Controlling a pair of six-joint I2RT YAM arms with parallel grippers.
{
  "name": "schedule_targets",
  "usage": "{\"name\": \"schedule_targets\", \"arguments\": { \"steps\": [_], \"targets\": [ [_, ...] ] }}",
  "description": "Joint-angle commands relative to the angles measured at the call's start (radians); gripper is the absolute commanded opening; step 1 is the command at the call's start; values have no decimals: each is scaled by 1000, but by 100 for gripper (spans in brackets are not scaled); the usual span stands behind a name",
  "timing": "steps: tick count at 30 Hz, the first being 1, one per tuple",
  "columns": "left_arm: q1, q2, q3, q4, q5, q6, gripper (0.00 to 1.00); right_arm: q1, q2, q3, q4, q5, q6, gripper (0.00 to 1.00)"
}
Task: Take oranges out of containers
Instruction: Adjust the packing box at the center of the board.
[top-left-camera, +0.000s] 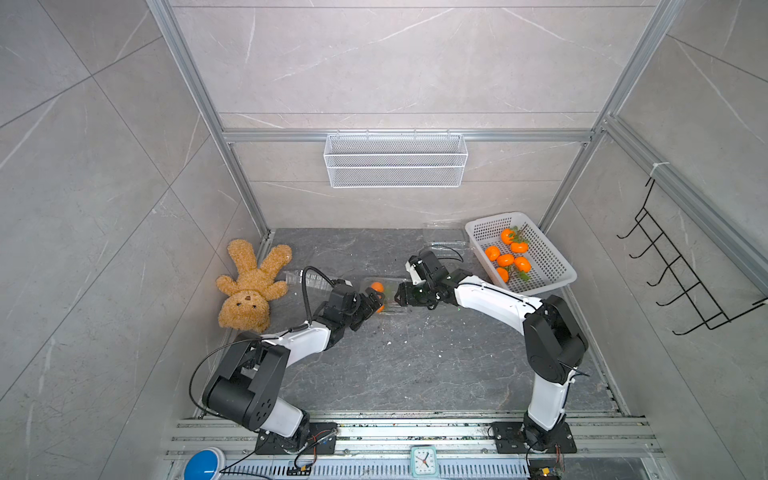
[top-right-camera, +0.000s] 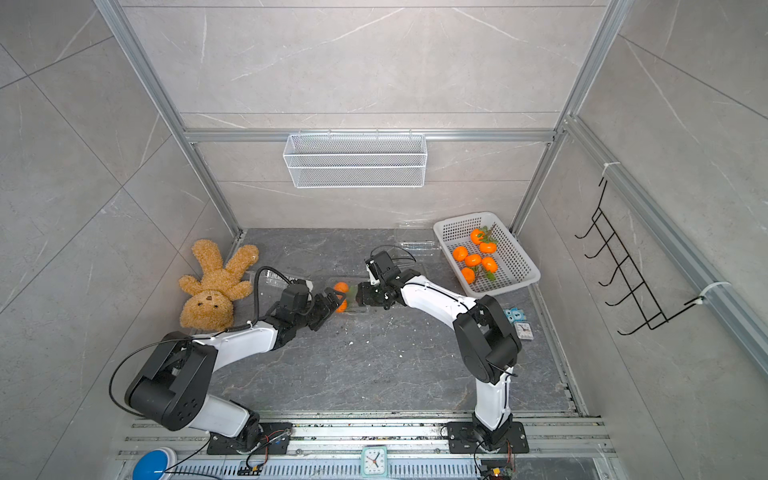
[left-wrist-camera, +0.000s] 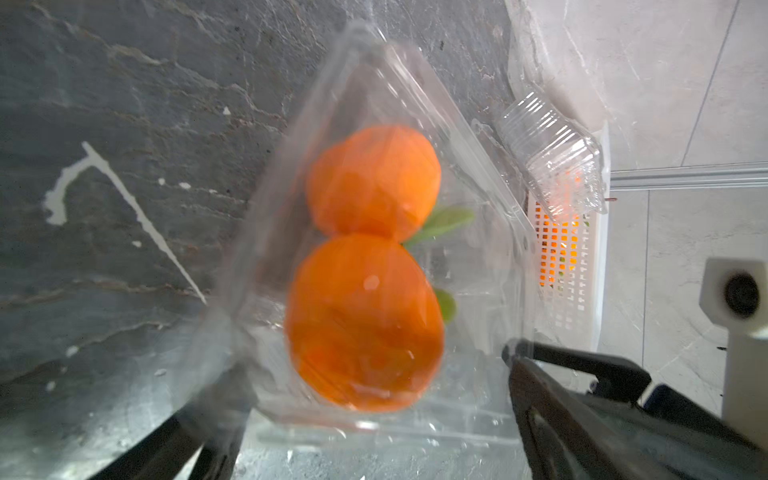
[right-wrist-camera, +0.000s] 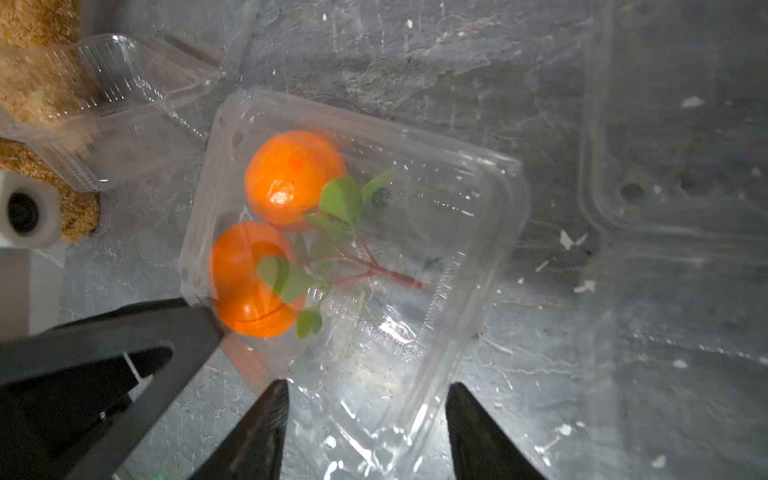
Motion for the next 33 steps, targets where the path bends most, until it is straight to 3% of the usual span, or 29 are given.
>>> {"name": "schedule_targets", "arguments": {
  "steps": [1, 10, 13, 17, 23, 27, 33],
  "targets": [
    [-37, -81, -45, 58, -69, -51, 99, 4, 67, 83, -40, -49, -73, 62],
    [-136, -200, -137, 49, -154, -111, 99, 7, 217, 340, -119, -110, -79, 68],
    [-133, -253, -112, -85, -167, -63, 99, 7, 201, 332, -109, -115, -48, 72],
    [-125, -334, -27, -390, -225, 42, 99, 5, 109, 262, -81, -86, -22, 84],
    [-60, -403, 35, -622, -277, 130, 99, 6, -67, 86, 5, -55, 55, 100],
    [13, -392, 81, -645, -258, 179, 99, 5, -133, -66, 128, -91, 134, 100],
    [103, -227, 179, -547, -142, 209, 99, 2, -126, -191, 308, -154, 187, 100]
  ]
}}
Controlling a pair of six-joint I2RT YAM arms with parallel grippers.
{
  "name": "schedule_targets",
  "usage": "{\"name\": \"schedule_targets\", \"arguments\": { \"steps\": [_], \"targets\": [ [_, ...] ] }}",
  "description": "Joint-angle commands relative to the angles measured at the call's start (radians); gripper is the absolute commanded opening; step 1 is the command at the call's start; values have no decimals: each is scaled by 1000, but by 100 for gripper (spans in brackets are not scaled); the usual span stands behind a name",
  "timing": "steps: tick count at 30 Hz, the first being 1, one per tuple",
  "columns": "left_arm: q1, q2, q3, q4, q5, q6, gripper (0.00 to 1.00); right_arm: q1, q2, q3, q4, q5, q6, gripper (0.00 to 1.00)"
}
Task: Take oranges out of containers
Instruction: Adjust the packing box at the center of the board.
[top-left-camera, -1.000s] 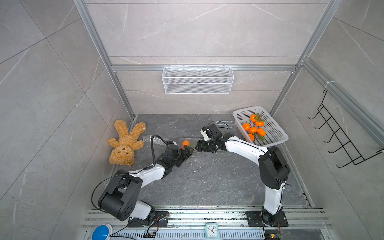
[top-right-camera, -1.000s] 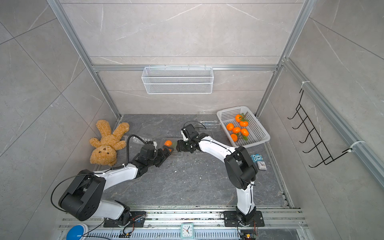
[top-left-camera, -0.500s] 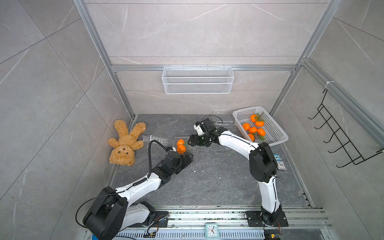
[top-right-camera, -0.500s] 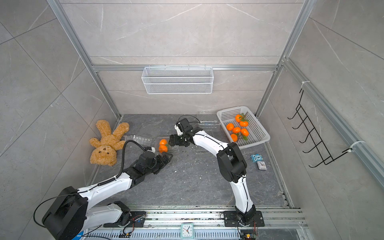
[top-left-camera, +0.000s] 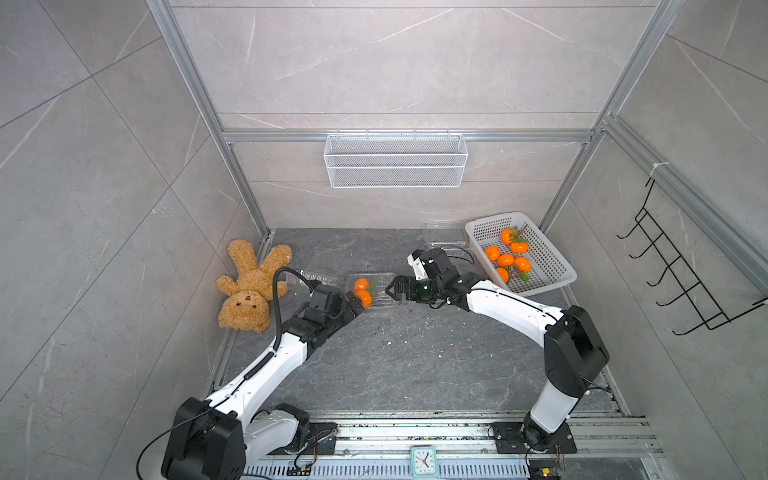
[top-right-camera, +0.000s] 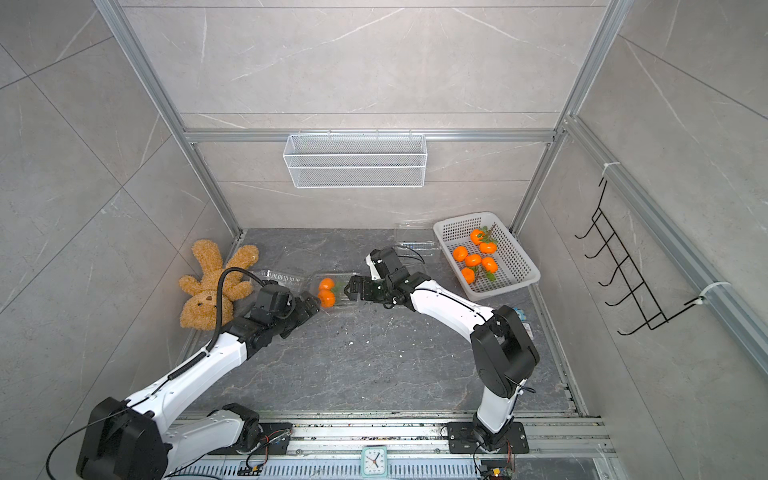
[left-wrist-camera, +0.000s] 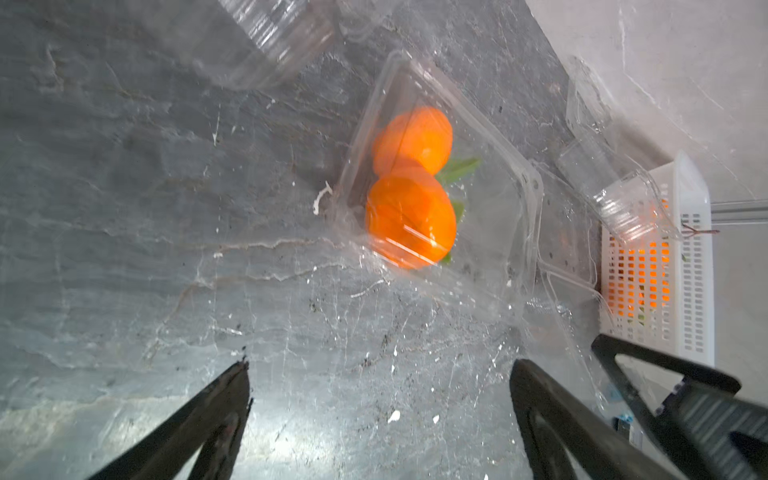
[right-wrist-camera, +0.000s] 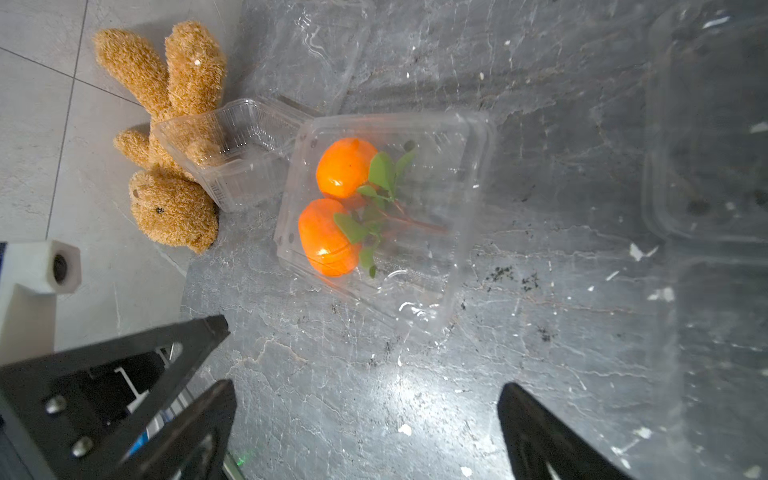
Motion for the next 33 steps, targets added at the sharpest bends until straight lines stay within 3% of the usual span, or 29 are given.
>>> {"name": "schedule_targets", "arguments": {
  "steps": [1, 9, 17, 21, 26, 33],
  "targets": [
    [35, 82, 65, 62, 90, 58, 99, 1, 32, -45, 165, -76, 62, 100],
    [90, 314, 228, 113, 139, 121, 99, -18, 117, -73, 337, -164, 171, 92],
    [95, 549, 575, -90, -67, 330, 99, -26, 111, -101, 249, -96, 155, 86],
    [94, 654, 715, -93, -57, 405, 99, -24, 74, -156, 223, -39, 169, 87],
    [77, 835, 901, -144, -2, 482, 97, -1, 96, -189, 276, -55, 233, 87],
    [38, 884, 908, -162, 34, 509, 96, 9, 141, -122, 273, -74, 255, 83]
  ]
}}
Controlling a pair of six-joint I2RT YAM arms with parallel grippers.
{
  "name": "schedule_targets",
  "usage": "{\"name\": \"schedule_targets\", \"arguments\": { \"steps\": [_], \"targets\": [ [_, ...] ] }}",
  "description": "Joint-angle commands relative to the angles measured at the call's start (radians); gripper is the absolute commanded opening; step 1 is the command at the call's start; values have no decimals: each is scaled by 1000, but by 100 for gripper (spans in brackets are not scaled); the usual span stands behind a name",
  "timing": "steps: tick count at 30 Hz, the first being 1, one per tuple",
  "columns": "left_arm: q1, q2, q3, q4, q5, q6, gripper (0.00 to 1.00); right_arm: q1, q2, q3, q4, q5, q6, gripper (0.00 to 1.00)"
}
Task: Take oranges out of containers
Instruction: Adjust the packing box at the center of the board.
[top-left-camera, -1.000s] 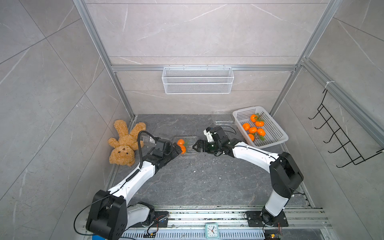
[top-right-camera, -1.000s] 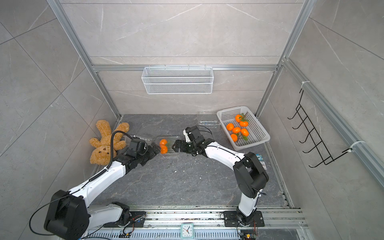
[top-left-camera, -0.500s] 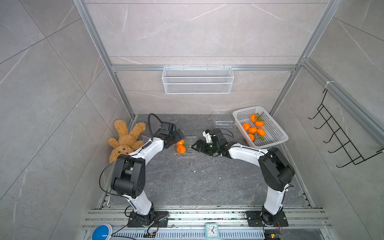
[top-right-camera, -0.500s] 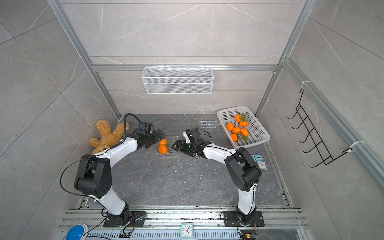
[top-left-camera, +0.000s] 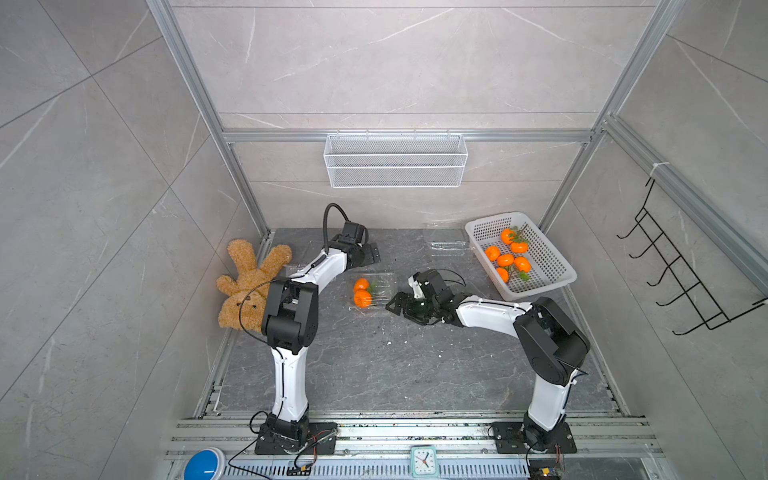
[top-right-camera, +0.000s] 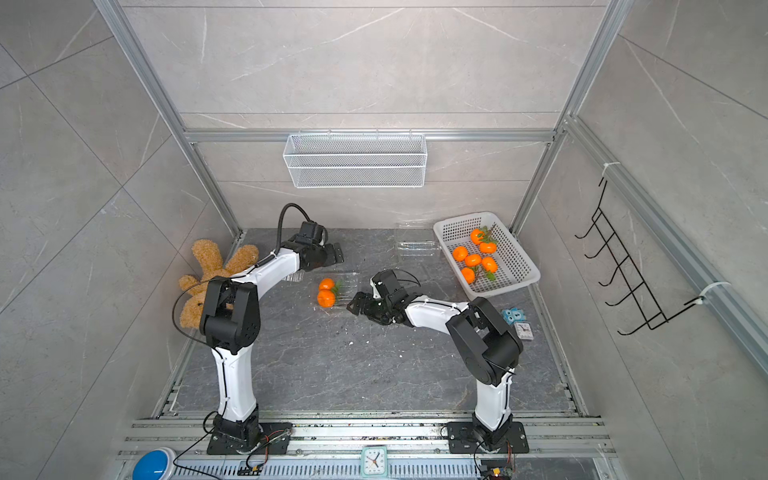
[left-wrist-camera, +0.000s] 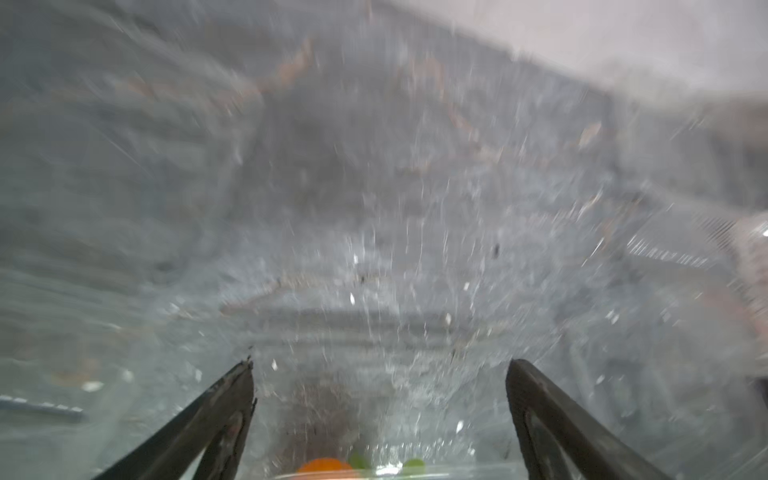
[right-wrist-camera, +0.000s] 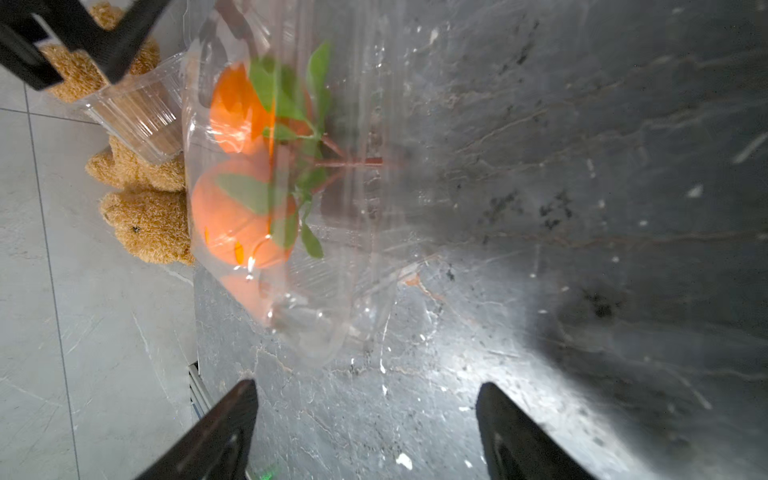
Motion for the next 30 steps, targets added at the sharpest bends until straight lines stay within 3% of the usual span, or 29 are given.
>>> {"name": "schedule_targets", "arguments": {
  "steps": [1, 10, 17, 24, 30],
  "targets": [
    [-15, -26, -8, -35, 31, 48, 96, -1, 33, 70, -30, 9, 3, 82],
    [-37, -150, -202, 29, 91, -44, 96, -77, 143, 233, -88, -9, -28, 72],
    [-65, -294, -432, 168, 180, -187, 96, -110, 183, 387, -229, -10, -107, 76],
    [-63, -409, -509, 108, 107, -204, 97, -104, -86, 92, -171, 1, -52, 100],
    [-62, -410, -485, 48, 51, -158, 97, -2, -265, -187, -76, 66, 86, 100]
  ]
}}
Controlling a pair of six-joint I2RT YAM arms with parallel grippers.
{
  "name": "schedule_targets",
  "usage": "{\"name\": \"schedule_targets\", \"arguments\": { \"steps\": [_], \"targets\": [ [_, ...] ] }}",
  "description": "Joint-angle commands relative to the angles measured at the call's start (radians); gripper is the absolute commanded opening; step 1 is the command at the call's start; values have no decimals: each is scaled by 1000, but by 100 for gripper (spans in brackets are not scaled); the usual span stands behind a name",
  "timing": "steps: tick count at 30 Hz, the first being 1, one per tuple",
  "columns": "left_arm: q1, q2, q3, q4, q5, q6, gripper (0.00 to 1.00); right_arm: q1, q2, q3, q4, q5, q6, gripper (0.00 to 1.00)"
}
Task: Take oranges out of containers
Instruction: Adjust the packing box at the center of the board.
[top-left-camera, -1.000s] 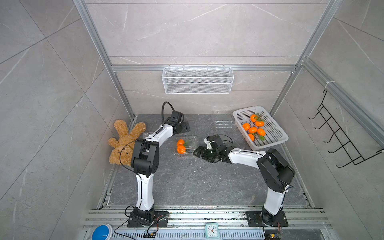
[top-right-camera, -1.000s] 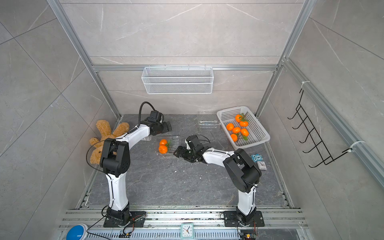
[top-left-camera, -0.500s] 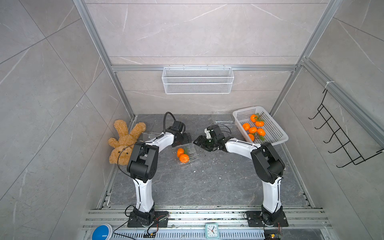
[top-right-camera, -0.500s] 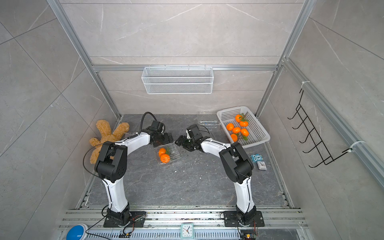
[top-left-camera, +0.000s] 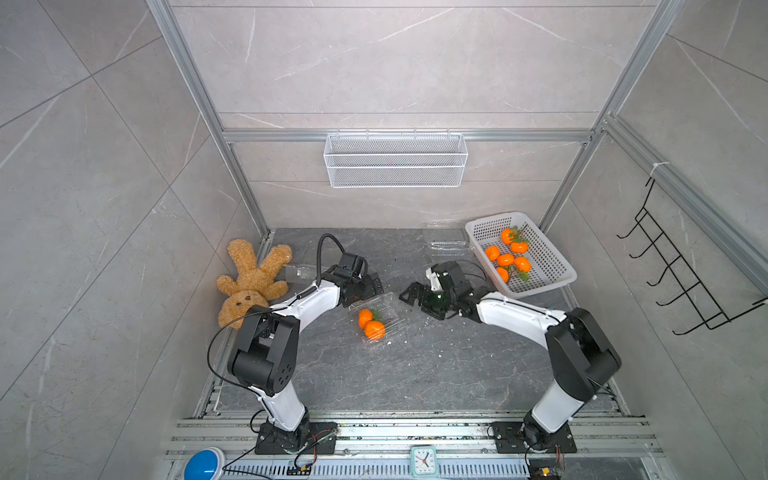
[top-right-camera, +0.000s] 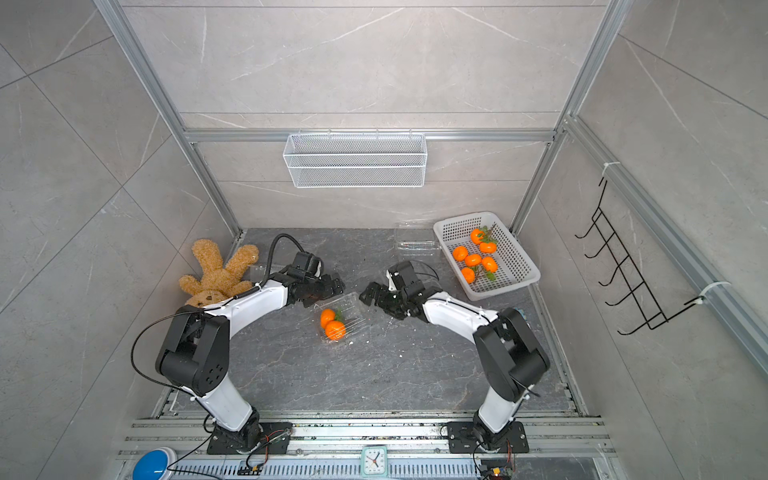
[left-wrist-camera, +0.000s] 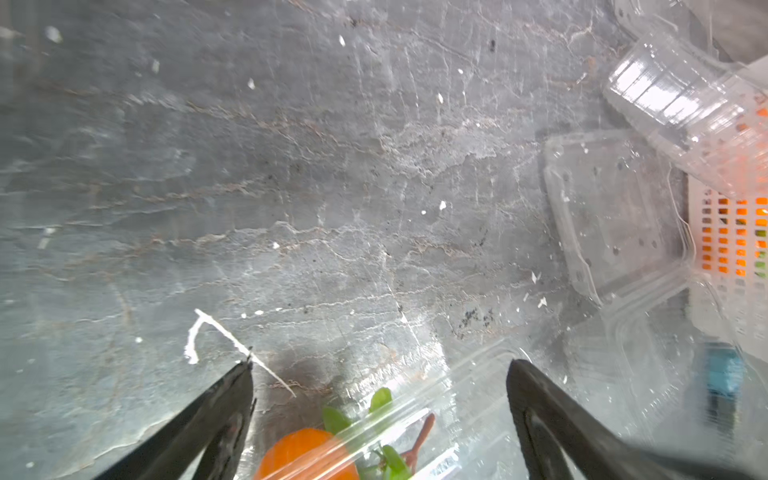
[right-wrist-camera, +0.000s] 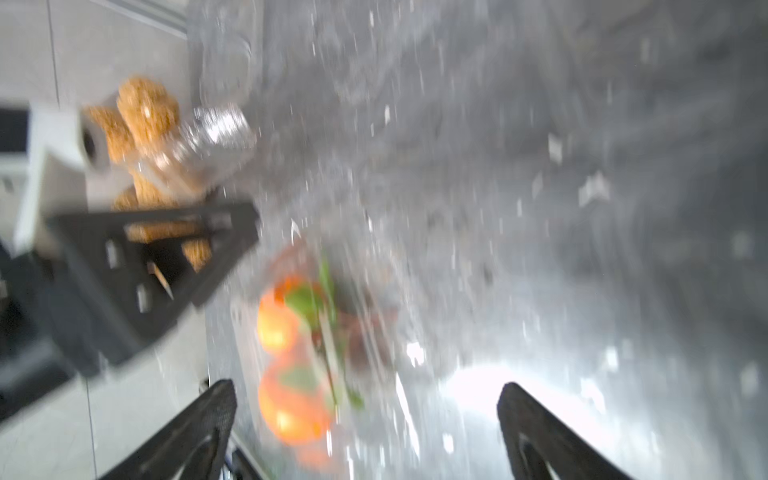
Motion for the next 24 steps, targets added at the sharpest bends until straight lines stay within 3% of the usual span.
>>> {"name": "schedule_targets", "arguments": {
  "steps": [1, 9, 16, 21, 24],
  "targets": [
    [4, -28, 22, -45, -50, 29, 97, 63, -36, -101, 87, 27, 106, 100],
    [14, -40, -50, 15, 17, 3, 97, 188, 78, -138, 412, -3, 285, 100],
    [33, -45, -91, 106, 129, -59, 97, 159, 179, 44, 318, 62, 230, 98],
    [38, -24, -51, 100, 134, -80, 97, 82, 263, 158, 300, -19, 218, 96],
    [47, -28, -55, 96, 136, -84, 97, 60, 226, 123, 252, -36, 185, 99]
  ]
}}
